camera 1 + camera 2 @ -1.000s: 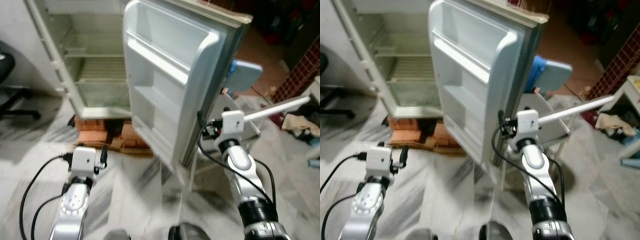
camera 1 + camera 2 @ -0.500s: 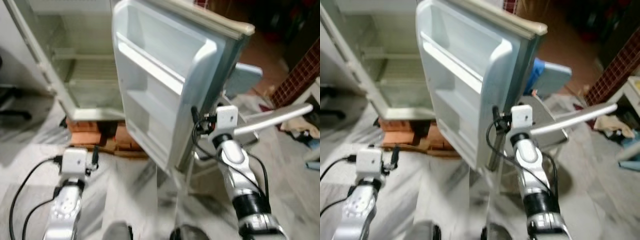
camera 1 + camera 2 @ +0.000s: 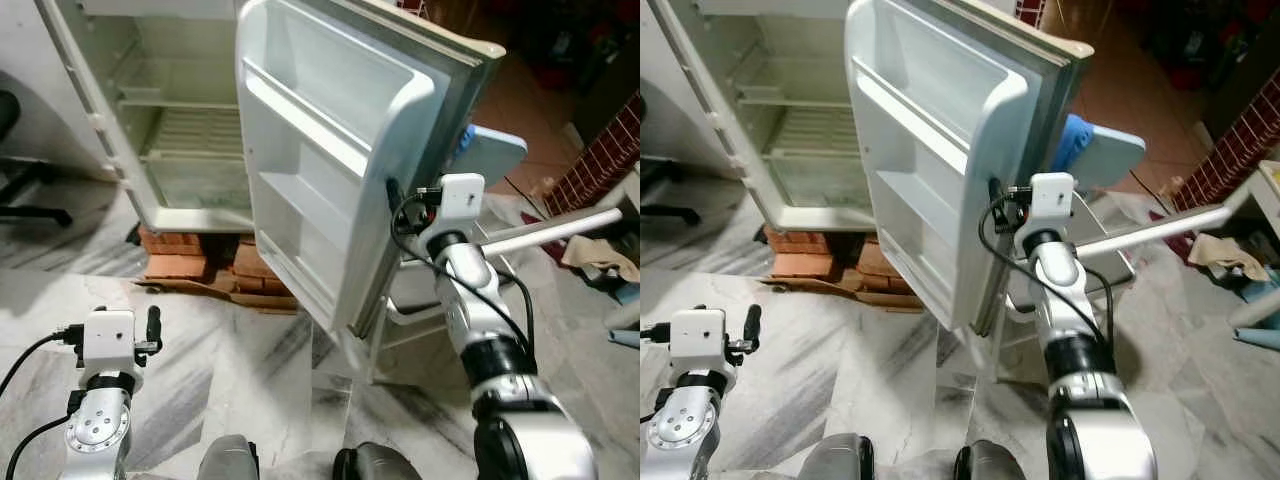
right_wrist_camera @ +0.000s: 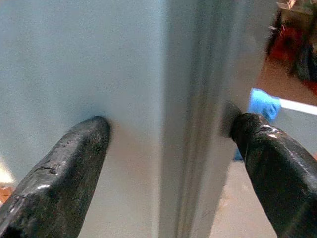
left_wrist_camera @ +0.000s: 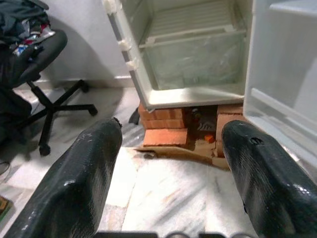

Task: Restocking fridge

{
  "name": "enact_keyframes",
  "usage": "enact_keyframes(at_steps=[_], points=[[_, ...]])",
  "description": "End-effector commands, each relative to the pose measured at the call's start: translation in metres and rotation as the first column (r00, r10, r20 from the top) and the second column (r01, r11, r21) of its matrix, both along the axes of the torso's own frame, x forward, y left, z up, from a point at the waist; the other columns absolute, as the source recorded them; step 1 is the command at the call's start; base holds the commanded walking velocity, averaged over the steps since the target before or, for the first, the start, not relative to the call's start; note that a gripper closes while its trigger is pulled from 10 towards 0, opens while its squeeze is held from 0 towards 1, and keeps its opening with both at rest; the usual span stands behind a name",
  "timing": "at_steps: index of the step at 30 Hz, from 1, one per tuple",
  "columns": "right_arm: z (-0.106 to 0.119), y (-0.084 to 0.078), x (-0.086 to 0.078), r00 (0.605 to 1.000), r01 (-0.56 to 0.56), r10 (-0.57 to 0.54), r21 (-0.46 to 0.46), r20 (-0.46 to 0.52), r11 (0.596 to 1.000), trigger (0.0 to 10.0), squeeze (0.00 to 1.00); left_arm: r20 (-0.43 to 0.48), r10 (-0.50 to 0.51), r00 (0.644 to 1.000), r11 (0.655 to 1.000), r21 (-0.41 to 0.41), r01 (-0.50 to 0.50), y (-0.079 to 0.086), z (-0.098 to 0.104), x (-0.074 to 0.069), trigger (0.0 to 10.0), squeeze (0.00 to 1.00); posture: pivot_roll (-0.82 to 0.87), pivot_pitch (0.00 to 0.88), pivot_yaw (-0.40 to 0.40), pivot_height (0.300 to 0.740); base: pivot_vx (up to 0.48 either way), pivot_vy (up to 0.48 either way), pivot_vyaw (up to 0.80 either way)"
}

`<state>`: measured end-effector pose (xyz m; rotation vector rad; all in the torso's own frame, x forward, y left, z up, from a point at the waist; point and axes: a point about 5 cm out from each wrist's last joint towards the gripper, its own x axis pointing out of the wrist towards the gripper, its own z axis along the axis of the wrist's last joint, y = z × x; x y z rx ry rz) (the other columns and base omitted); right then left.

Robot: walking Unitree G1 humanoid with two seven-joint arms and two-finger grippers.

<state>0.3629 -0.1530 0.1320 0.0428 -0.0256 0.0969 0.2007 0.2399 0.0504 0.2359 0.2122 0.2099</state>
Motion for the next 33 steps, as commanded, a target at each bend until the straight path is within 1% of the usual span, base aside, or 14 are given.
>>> enact_keyframes(at_steps=[1, 9, 10, 12, 13, 15, 17, 20, 22, 23, 24, 25, 28, 33], points=[[0.012, -0.001, 0.009, 1.000, 0.023, -0.023, 0.011, 0.001, 1.000, 10.0, 0.00, -0.024, 0.008, 1.000, 1.000, -0.007, -0.008, -0.001, -0.005, -0.008, 10.0, 0.00, 0.20, 0.132, -0.051, 0.740, 0.000, 0.000, 0.00], [0.034, 0.033, 0.014, 0.973, -0.230, 0.218, 0.241, 0.077, 0.943, 10.0, 0.00, -0.036, 0.001, 0.999, 1.000, -0.020, -0.002, -0.007, -0.008, -0.010, 10.0, 0.00, 0.20, 0.120, -0.050, 0.740, 0.000, 0.000, 0.00], [0.043, 0.052, 0.002, 0.878, -0.476, 0.453, 0.385, 0.154, 0.791, 10.0, 0.00, -0.042, -0.001, 0.999, 1.000, -0.023, 0.000, -0.008, -0.009, -0.012, 10.0, 0.00, 0.21, 0.111, -0.047, 0.740, 0.000, 0.000, 0.00], [0.053, 0.065, -0.021, 0.707, -0.694, 0.663, 0.422, 0.247, 0.583, 10.0, 0.00, -0.047, -0.004, 0.999, 1.000, -0.026, 0.003, -0.008, -0.010, -0.014, 10.0, 0.00, 0.20, 0.107, -0.046, 0.740, 0.000, 0.000, 0.00], [0.055, 0.068, -0.044, 0.555, -0.805, 0.783, 0.419, 0.281, 0.421, 10.0, 0.00, -0.051, -0.008, 0.999, 1.000, -0.028, 0.006, -0.007, -0.010, -0.014, 10.0, 0.00, 0.20, 0.102, -0.044, 0.740, 0.000, 0.000, 0.00], [0.053, 0.068, -0.054, 0.498, -0.832, 0.821, 0.420, 0.280, 0.361, 10.0, 0.00, -0.054, -0.010, 0.999, 1.000, -0.029, 0.008, -0.007, -0.011, -0.015, 10.0, 0.00, 0.19, 0.100, -0.043, 0.740, 0.000, 0.000, 0.00], [0.038, 0.064, -0.059, 0.492, -0.833, 0.844, 0.399, 0.215, 0.384, 10.0, 0.00, -0.056, -0.014, 0.998, 0.999, -0.031, 0.013, -0.007, -0.012, -0.014, 10.0, 0.00, 0.19, 0.095, -0.043, 0.740, 0.000, 0.000, 0.00], [-0.005, 0.052, -0.061, 0.574, -0.761, 0.818, 0.396, 0.044, 0.514, 10.0, 0.00, -0.059, -0.028, 0.998, 0.999, -0.031, 0.026, -0.010, -0.014, -0.012, 10.0, 0.00, 0.18, 0.089, -0.041, 0.740, 0.000, 0.000, 0.00], [-0.032, 0.040, -0.059, 0.675, -0.673, 0.735, 0.353, -0.068, 0.650, 10.0, 0.00, -0.056, -0.037, 0.998, 0.999, -0.037, 0.035, -0.012, -0.014, -0.012, 10.0, 0.00, 0.18, 0.086, -0.038, 0.740, 0.000, 0.000, 0.00], [-0.032, 0.040, -0.059, 0.675, -0.673, 0.735, 0.353, -0.068, 0.650, 10.0, 0.00, -0.056, -0.037, 0.998, 0.999, -0.037, 0.035, -0.012, -0.014, -0.012, 10.0, 0.00, 0.18, 0.086, -0.038, 0.740, 0.000, 0.000, 0.00], [-0.047, 0.032, -0.054, 0.776, -0.568, 0.617, 0.278, -0.132, 0.774, 10.0, 0.00, -0.056, -0.041, 0.998, 0.998, -0.043, 0.038, -0.012, -0.014, -0.013, 10.0, 0.00, 0.18, 0.083, -0.037, 0.740, 0.000, 0.000, 0.00], [-0.052, 0.029, -0.052, 0.822, -0.508, 0.549, 0.241, -0.150, 0.827, 10.0, 0.00, -0.058, -0.041, 0.997, 0.998, -0.046, 0.038, -0.012, -0.015, -0.013, 10.0, 0.00, 0.17, 0.082, -0.037, 0.740, 0.000, 0.000, 0.00], [-0.051, 0.022, -0.054, 0.892, -0.386, 0.422, 0.213, -0.160, 0.898, 10.0, 0.00, -0.067, -0.028, 0.997, 0.998, -0.062, 0.024, -0.011, -0.017, -0.014, 10.0, 0.00, 0.17, 0.078, -0.036, 0.740, 0.000, 0.000, 0.00], [-0.050, 0.028, -0.066, 0.914, -0.343, 0.373, 0.186, -0.157, 0.921, 10.0, 0.00, -0.067, -0.011, 0.998, 0.997, -0.078, 0.005, -0.011, -0.018, -0.014, 10.0, 0.00, 0.17, 0.078, -0.040, 0.740, 0.000, 0.000, 0.00]])
